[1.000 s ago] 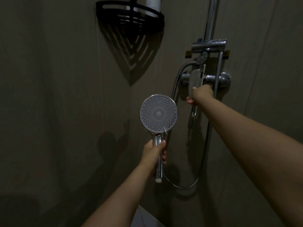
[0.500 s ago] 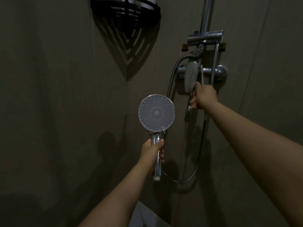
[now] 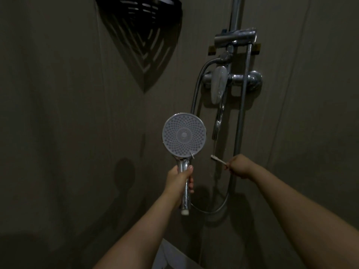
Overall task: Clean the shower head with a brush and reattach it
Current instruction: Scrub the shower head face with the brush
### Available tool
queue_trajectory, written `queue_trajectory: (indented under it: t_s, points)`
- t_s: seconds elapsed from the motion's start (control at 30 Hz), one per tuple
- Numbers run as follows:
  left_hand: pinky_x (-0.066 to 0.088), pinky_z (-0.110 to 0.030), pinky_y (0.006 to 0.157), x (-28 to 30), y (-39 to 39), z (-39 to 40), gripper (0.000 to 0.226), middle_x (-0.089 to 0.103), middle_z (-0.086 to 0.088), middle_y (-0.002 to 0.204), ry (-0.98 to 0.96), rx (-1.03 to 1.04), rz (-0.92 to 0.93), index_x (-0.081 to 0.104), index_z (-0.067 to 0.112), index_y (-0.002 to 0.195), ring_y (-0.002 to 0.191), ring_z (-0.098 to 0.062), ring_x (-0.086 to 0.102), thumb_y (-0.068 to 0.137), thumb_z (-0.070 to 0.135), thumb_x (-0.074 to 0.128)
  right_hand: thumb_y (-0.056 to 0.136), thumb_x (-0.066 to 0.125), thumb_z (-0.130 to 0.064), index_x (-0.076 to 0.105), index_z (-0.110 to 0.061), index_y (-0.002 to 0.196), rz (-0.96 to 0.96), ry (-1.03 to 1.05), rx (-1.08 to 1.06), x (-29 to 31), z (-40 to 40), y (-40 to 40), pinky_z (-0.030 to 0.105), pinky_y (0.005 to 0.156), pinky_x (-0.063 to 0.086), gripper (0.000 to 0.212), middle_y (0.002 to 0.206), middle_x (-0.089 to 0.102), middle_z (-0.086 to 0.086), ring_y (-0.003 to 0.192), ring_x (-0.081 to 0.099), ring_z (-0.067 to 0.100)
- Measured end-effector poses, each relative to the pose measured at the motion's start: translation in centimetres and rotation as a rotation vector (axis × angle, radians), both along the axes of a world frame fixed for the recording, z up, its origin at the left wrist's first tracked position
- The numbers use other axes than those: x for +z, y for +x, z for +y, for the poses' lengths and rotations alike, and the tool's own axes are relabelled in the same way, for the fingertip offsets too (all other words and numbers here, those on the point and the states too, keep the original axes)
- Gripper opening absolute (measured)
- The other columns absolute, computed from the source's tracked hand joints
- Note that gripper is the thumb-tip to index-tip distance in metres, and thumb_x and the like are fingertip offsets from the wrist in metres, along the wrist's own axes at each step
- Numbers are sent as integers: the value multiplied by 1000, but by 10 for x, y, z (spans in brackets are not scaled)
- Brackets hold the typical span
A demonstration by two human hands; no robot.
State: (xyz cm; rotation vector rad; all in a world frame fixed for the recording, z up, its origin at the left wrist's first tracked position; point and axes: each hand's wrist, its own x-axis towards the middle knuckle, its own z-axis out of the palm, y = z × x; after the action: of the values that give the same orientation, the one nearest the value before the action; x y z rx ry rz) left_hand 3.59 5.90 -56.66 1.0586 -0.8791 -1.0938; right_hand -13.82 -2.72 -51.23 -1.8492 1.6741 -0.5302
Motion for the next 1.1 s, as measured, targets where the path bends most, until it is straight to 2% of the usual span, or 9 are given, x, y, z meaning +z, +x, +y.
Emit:
queue_trajectory:
  t_s: [0.1,0.2,0.27,0.37,0.5,0.7,0.83,1.0,1.1]
  points:
    - [37,-18,37,-3,2,-1,13,44,-4,57,-1,6,0,47,15,79,37,-8,42,91,15,53,92,47,-6,66,3,107,-51,-43,-16,4,-4,2,12,33,33,26,54,49,-3,45,42,8]
    - [38,-20,39,-8,5,-2,12,45,-3,56,21,17,9,49,15,79,38,-9,42,90,16,54,95,41,-10,66,-4,89,-221,67,-33,0,-6,-2,18,32,26,26,46,45,-1,35,37,10]
    - [37,-21,39,-11,6,-3,12,45,-3,55,35,25,20,50,16,79,37,-8,42,90,17,54,99,35,-19,55,-10,76,-359,185,-44,-4,-5,-4,14,32,21,32,44,38,-2,29,31,8]
    - [37,-20,37,-13,6,-4,13,45,-3,54,41,32,27,49,15,78,35,-7,41,90,16,54,101,30,-22,41,-15,69,-457,298,-29,-10,-5,-2,11,28,18,34,34,33,-5,24,26,6]
    - [37,-20,39,-13,8,-4,13,45,-3,55,37,18,32,49,15,78,37,-9,41,90,16,54,98,28,-19,42,-16,62,-363,318,-36,-11,-6,3,15,32,26,39,46,37,-2,30,33,8]
    - [36,-20,39,-13,13,-2,15,44,-4,54,32,26,43,47,15,77,35,-9,41,90,15,54,98,28,-15,45,-15,64,-261,191,-70,-7,-6,8,14,30,23,39,53,38,1,41,31,12]
    - [37,-20,39,-13,14,0,15,44,-3,55,31,23,31,47,15,77,36,-8,41,91,15,53,98,29,-15,46,-14,63,-241,145,-61,-2,-8,10,13,33,22,39,53,38,2,35,30,11]
    - [37,-18,37,-12,13,2,16,43,-2,52,22,25,28,46,14,76,33,-7,41,91,13,52,96,35,-12,49,-11,65,-142,87,-35,9,-5,15,17,39,24,35,54,38,5,43,32,15]
    - [38,-19,37,-11,15,2,15,44,-3,54,36,29,11,47,14,77,33,-7,41,91,13,52,96,40,-14,55,-10,73,118,-57,9,19,0,17,22,46,32,28,60,44,3,52,41,16]
